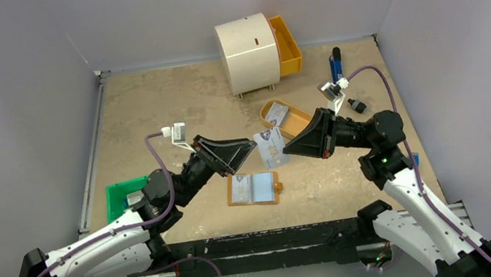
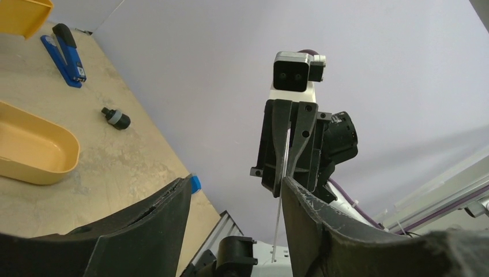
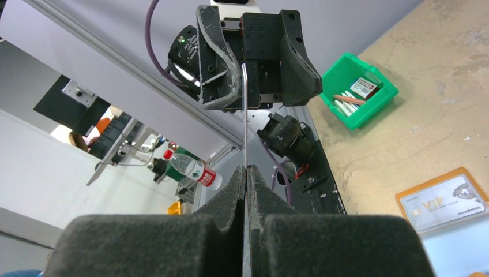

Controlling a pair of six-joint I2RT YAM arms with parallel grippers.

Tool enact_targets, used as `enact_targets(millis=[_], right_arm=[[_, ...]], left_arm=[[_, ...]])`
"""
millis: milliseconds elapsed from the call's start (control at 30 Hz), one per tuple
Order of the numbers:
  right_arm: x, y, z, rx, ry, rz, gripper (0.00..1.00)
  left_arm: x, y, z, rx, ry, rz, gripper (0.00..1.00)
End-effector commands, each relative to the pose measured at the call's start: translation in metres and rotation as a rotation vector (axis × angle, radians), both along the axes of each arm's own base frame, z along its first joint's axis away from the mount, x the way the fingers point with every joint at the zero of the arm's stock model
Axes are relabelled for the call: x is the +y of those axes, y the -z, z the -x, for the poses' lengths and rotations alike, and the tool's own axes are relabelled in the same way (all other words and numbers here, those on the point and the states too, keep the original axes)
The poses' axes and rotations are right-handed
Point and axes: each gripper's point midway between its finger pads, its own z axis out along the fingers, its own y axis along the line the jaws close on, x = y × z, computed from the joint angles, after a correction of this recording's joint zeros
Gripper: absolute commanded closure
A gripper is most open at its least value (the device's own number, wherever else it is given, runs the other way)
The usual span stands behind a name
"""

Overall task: Put the credit cards into the card holder
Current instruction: Pick up the credit card from the storage box.

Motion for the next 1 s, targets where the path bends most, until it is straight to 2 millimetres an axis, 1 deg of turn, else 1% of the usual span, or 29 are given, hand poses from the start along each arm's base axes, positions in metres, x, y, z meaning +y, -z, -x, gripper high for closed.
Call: enact_targets(millis=[0,367,633,967], right_arm=[[-0.001,-0.013,0.006,-0.080,-0.002,-0.022,1.00],[-0.001,-0.014,0.007,-0.082,-0.008,-0.022,1.00],[0.000,-0.013,0.005,-0.073,-0.002,-0.021,1.00],[0.000,-0.012,0.006,-0.063,-0.001,-0.030,1.00]], left_arm=[[0.002,-0.009,0.000,-0.025,-0.006,0.025,0.42],[-0.002,-0.005,-0.001,-0.018,-0.003,0.016,0.46],[-0.016,-0.012,0.001,-0.029,0.048,0.027,0.48],[-0.022,-0.025,0.012,-0.050,0.122,0.087,0.53]])
